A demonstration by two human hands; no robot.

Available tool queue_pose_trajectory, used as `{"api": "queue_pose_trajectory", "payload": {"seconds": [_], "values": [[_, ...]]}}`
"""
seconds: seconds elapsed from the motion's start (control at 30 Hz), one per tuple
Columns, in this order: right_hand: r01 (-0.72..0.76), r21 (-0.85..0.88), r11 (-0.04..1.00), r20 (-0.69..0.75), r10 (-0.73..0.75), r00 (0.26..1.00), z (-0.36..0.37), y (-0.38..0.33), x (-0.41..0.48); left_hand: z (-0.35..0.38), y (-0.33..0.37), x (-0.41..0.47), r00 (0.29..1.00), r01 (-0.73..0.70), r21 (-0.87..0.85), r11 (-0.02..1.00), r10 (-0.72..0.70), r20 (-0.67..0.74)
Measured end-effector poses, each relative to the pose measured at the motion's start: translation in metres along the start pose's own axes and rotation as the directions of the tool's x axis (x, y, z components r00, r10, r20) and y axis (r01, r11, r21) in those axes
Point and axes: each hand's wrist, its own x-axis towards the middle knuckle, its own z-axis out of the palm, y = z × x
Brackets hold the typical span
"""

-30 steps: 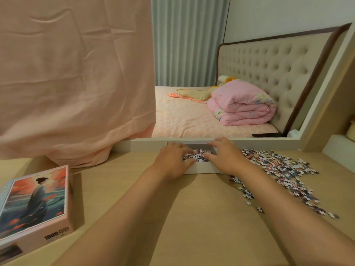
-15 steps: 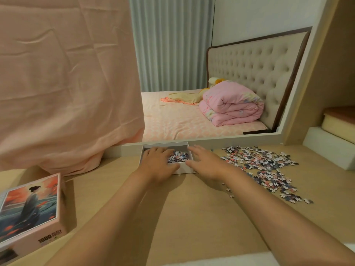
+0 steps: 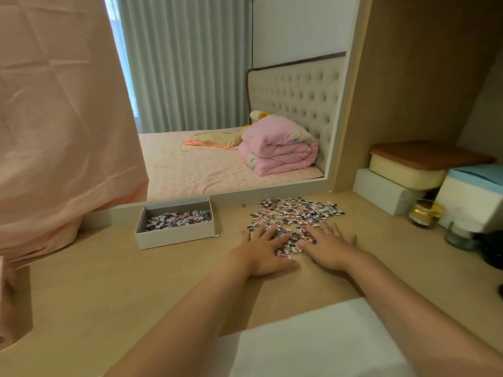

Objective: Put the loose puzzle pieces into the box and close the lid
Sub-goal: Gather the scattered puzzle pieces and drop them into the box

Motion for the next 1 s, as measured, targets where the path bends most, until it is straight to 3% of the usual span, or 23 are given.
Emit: {"api": "queue_pose_trajectory", "payload": {"seconds": [0.1, 0.3, 0.43, 0.53, 0.67, 0.77, 1.0], "values": [[0.025, 0.020, 0.999, 0.025, -0.026, 0.999, 0.010, 0.002, -0.004, 0.006, 0.004, -0.005, 0.999, -0.004, 0.017, 1.000, 0.005, -0.034], [0.208, 0.097, 0.973, 0.033, -0.212, 0.977, 0.014, -0.034, -0.010, -0.013, -0.006, -0.028, 0.990, 0.005, -0.038, 0.999, -0.010, -0.138], [0.314, 0.294, 0.903, 0.033, -0.337, 0.941, 0.004, -0.044, -0.012, -0.026, -0.018, -0.030, 0.967, 0.024, -0.113, 0.993, -0.051, -0.249], [0.294, 0.416, 0.861, -0.030, -0.310, 0.950, -0.010, -0.041, -0.008, -0.034, -0.026, -0.017, 0.936, 0.034, -0.172, 0.985, -0.091, -0.339], [0.254, 0.518, 0.817, -0.154, -0.202, 0.967, -0.031, -0.036, 0.002, -0.044, -0.034, 0.014, 0.924, 0.080, -0.166, 0.983, -0.136, -0.357], [0.284, 0.405, 0.869, -0.234, -0.201, 0.951, -0.041, -0.035, 0.037, -0.049, -0.044, 0.043, 0.937, 0.143, -0.124, 0.982, -0.175, -0.302], [0.297, 0.065, 0.953, -0.149, -0.285, 0.947, -0.044, -0.042, 0.133, -0.052, -0.060, 0.087, 0.958, 0.179, -0.098, 0.979, -0.196, -0.211]]}}
